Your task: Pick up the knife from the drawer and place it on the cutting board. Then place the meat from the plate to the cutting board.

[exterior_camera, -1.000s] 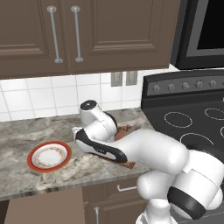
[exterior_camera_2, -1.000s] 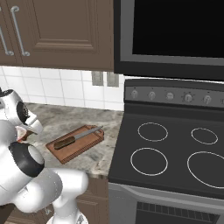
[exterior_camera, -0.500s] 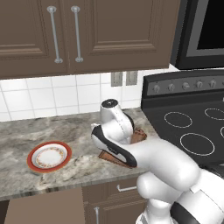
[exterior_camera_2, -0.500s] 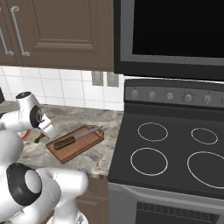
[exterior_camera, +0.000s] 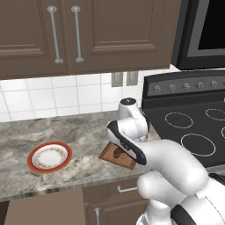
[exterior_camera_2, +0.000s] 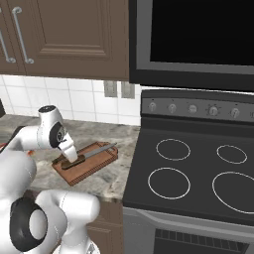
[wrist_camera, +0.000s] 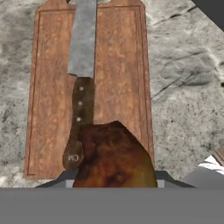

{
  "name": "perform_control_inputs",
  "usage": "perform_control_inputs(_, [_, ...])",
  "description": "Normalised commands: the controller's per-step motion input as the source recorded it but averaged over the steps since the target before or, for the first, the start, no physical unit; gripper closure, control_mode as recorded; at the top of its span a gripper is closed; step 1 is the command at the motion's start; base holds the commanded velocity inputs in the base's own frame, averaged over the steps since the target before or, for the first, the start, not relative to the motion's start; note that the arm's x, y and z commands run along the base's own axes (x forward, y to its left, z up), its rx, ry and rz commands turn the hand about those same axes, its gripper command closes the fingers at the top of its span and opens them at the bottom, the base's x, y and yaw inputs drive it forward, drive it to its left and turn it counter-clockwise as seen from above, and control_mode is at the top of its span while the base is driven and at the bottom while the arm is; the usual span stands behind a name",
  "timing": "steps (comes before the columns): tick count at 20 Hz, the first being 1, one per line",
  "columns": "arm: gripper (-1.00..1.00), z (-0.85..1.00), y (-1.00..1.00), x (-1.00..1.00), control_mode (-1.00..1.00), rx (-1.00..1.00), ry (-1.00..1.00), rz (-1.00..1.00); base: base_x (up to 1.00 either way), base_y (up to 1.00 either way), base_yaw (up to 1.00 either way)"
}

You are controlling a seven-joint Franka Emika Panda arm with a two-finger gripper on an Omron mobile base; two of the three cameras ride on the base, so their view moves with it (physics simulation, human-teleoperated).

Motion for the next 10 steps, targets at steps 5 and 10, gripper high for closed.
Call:
perform_control_inputs(5, [1.0,0.0,-0.47,0.17,-1.0,0.01,0.07,-0.06,0.0,0.0,0.0])
perform_control_inputs(10, [1.0,-0.04,-0.25,0.26,-1.0,0.0,0.03,0.0,0.0,0.0,0.0])
